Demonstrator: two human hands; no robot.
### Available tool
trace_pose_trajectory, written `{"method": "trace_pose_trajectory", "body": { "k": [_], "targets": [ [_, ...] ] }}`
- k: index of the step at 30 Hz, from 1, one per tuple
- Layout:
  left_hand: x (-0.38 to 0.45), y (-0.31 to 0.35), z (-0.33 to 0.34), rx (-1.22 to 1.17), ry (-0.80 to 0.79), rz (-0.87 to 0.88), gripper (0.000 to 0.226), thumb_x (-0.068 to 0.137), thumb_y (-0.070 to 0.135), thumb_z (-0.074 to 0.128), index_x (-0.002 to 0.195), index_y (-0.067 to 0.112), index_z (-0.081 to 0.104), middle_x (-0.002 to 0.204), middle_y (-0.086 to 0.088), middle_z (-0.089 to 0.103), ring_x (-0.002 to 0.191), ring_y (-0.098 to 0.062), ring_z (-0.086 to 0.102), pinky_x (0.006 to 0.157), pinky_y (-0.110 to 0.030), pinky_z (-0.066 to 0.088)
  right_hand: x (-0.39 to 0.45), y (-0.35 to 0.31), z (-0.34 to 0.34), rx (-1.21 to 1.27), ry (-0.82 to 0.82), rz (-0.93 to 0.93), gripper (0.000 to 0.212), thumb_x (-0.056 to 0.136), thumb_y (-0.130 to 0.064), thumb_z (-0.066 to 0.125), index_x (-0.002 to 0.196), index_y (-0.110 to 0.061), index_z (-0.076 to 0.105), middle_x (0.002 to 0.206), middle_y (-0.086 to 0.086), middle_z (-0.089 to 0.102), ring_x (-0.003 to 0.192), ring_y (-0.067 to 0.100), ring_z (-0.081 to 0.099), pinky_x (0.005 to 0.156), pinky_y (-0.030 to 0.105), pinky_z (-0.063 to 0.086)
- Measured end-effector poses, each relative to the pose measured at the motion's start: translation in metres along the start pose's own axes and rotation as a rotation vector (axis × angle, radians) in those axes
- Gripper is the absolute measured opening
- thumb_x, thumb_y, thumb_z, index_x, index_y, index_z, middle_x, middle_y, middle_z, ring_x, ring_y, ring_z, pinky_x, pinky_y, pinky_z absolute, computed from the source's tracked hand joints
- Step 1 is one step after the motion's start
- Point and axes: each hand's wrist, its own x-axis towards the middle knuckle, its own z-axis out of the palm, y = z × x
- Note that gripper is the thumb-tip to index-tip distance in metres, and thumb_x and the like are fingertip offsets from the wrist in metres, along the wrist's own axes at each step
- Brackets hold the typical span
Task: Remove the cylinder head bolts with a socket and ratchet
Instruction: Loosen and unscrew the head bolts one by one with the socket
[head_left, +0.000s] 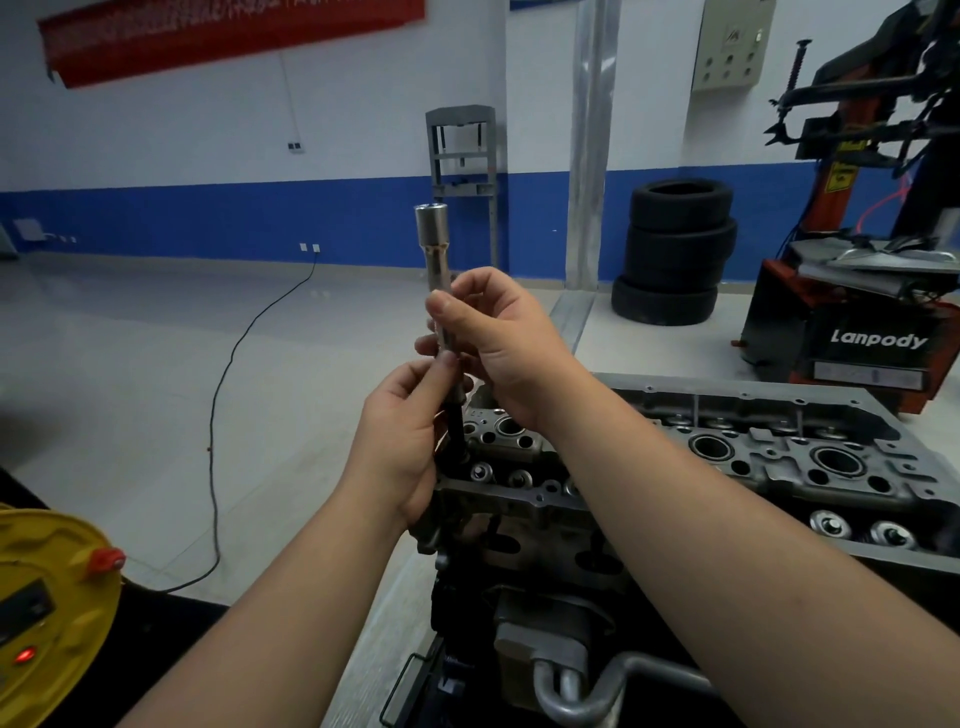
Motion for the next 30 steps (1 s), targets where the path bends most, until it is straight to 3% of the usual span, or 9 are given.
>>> {"method": "trace_pose_trajectory", "body": {
  "k": [4, 9, 12, 16, 18, 22, 26, 28, 30],
  "targets": [
    [0.0006, 0.0009, -0.003, 0.034, -0.079, -0.029, 0.042, 0.109, 0.034, 0.042, 0.096, 0.021, 0.08, 0.091, 0.0, 0.077, 0.084, -0.008, 0.072, 0.071, -0.023, 0.055, -0.0018, -0.0017, 0.0004, 0.009, -0.044, 0.03, 0.01, 0.099, -0.022, 0.06, 0.106, -0.016, 0.059, 0.089, 0.006, 0.073, 0.084, 0.023, 0.072, 0.067, 0.031, 0.058],
    [-0.0012, 0.0011, 0.0006, -0.035, -0.007, -0.014, 0.015, 0.086, 0.029, 0.067, 0.09, 0.016, 0.073, 0.077, 0.0, 0.074, 0.07, -0.007, 0.071, 0.061, -0.019, 0.055, -0.0032, -0.003, 0.0023, 0.046, -0.089, 0.05, 0.02, 0.101, -0.024, 0.057, 0.117, -0.013, 0.058, 0.092, 0.005, 0.07, 0.081, 0.021, 0.07, 0.071, 0.03, 0.058],
    [-0.0014, 0.0013, 0.0014, -0.079, -0.024, -0.017, 0.024, 0.078, 0.025, 0.071, 0.094, 0.008, 0.066, 0.074, -0.001, 0.073, 0.066, -0.009, 0.072, 0.058, -0.02, 0.056, -0.0024, -0.0013, 0.0019, 0.057, -0.075, 0.032, 0.015, 0.094, -0.017, 0.067, 0.106, -0.013, 0.059, 0.085, 0.002, 0.065, 0.077, 0.021, 0.069, 0.072, 0.034, 0.06],
    [-0.0011, 0.0027, -0.0004, -0.004, -0.086, -0.032, 0.036, 0.095, 0.046, 0.056, 0.096, 0.018, 0.08, 0.093, -0.002, 0.078, 0.085, -0.01, 0.075, 0.067, -0.022, 0.057, -0.0017, -0.0005, -0.0011, 0.032, -0.046, 0.03, 0.011, 0.093, -0.018, 0.068, 0.1, -0.015, 0.061, 0.086, 0.004, 0.071, 0.081, 0.021, 0.071, 0.062, 0.027, 0.056],
    [-0.0007, 0.0022, -0.0025, 0.022, -0.093, -0.049, 0.042, 0.105, 0.044, 0.045, 0.097, 0.027, 0.082, 0.098, 0.0, 0.077, 0.091, -0.013, 0.072, 0.076, -0.027, 0.055, -0.0015, 0.0001, -0.0014, 0.02, -0.057, 0.037, 0.008, 0.097, -0.022, 0.064, 0.101, -0.016, 0.064, 0.091, 0.005, 0.075, 0.084, 0.02, 0.072, 0.064, 0.027, 0.056],
    [0.0007, 0.0001, -0.0024, 0.013, -0.031, -0.028, 0.026, 0.097, 0.037, 0.057, 0.094, 0.019, 0.075, 0.083, 0.001, 0.074, 0.077, -0.008, 0.069, 0.07, -0.025, 0.055, -0.0015, 0.0015, 0.0016, 0.014, -0.083, 0.042, 0.015, 0.102, -0.027, 0.056, 0.111, -0.02, 0.066, 0.1, 0.002, 0.076, 0.086, 0.018, 0.071, 0.068, 0.027, 0.057],
    [0.0007, -0.0023, -0.0015, -0.044, -0.033, 0.014, 0.019, 0.083, 0.03, 0.068, 0.096, 0.015, 0.069, 0.077, 0.001, 0.074, 0.07, -0.007, 0.071, 0.062, -0.02, 0.056, -0.0011, 0.0021, 0.0019, -0.002, -0.062, 0.016, 0.006, 0.095, -0.022, 0.067, 0.1, -0.017, 0.065, 0.087, -0.001, 0.071, 0.076, 0.016, 0.069, 0.065, 0.026, 0.055],
    [0.0009, -0.0018, -0.0022, -0.015, -0.03, 0.016, 0.017, 0.085, 0.036, 0.067, 0.083, 0.021, 0.075, 0.079, 0.001, 0.074, 0.071, -0.007, 0.071, 0.062, -0.02, 0.056, -0.0008, 0.0016, 0.0009, 0.0, -0.056, 0.021, 0.009, 0.095, -0.02, 0.067, 0.099, -0.016, 0.061, 0.085, 0.0, 0.073, 0.075, 0.017, 0.07, 0.062, 0.026, 0.054],
    [0.0009, -0.0007, -0.0037, 0.047, -0.062, 0.0, 0.032, 0.096, 0.051, 0.058, 0.087, 0.03, 0.081, 0.089, 0.004, 0.077, 0.082, -0.005, 0.072, 0.067, -0.02, 0.056, -0.001, 0.001, 0.0007, 0.002, -0.076, 0.029, 0.008, 0.098, -0.022, 0.063, 0.099, -0.015, 0.059, 0.088, 0.001, 0.075, 0.077, 0.016, 0.07, 0.063, 0.027, 0.056]
  ]
}}
